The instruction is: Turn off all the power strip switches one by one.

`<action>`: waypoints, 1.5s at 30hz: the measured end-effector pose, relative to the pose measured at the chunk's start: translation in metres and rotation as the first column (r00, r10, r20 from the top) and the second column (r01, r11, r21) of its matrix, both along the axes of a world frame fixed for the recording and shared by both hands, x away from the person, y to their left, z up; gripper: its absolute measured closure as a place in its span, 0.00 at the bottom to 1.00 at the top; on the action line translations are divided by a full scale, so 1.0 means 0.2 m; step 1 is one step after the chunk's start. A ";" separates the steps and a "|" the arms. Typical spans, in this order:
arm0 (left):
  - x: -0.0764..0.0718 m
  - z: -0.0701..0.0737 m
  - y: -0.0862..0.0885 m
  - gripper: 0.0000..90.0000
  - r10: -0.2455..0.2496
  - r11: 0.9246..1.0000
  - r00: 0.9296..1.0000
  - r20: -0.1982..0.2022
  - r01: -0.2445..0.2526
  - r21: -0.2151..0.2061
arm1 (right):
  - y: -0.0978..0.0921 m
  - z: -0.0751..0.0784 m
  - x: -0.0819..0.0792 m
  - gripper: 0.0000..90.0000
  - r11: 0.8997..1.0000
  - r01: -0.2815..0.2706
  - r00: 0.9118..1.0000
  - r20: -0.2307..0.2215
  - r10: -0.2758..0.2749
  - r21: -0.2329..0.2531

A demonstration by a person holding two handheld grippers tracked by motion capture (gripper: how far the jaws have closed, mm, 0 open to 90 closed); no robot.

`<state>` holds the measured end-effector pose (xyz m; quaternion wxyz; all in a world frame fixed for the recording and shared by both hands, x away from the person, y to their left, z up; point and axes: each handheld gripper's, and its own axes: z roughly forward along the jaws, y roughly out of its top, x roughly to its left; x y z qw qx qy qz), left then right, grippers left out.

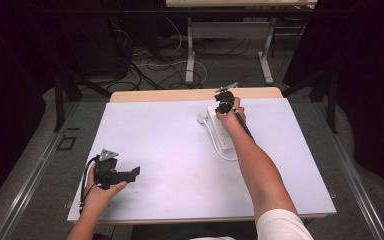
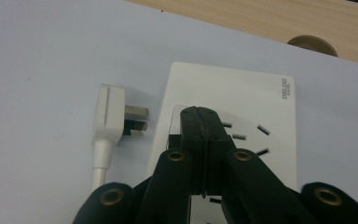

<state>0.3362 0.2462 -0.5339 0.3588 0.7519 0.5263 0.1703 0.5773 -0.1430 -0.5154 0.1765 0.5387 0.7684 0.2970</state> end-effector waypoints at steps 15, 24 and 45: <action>0.00 0.00 0.02 0.03 0.003 1.000 1.000 -0.012 -0.003 -0.008 | 0.07 -0.02 0.05 1.00 0.999 -0.030 0.999 0.037 0.030 -0.012; 0.00 0.00 0.01 0.03 0.003 1.000 1.000 -0.002 -0.003 -0.013 | 0.08 -0.05 0.06 1.00 0.999 -0.019 0.999 0.029 0.020 -0.030; 0.00 0.00 0.01 0.03 -0.002 1.000 1.000 -0.010 0.002 -0.006 | 0.08 -0.07 0.05 1.00 1.000 -0.013 0.998 0.053 0.013 -0.011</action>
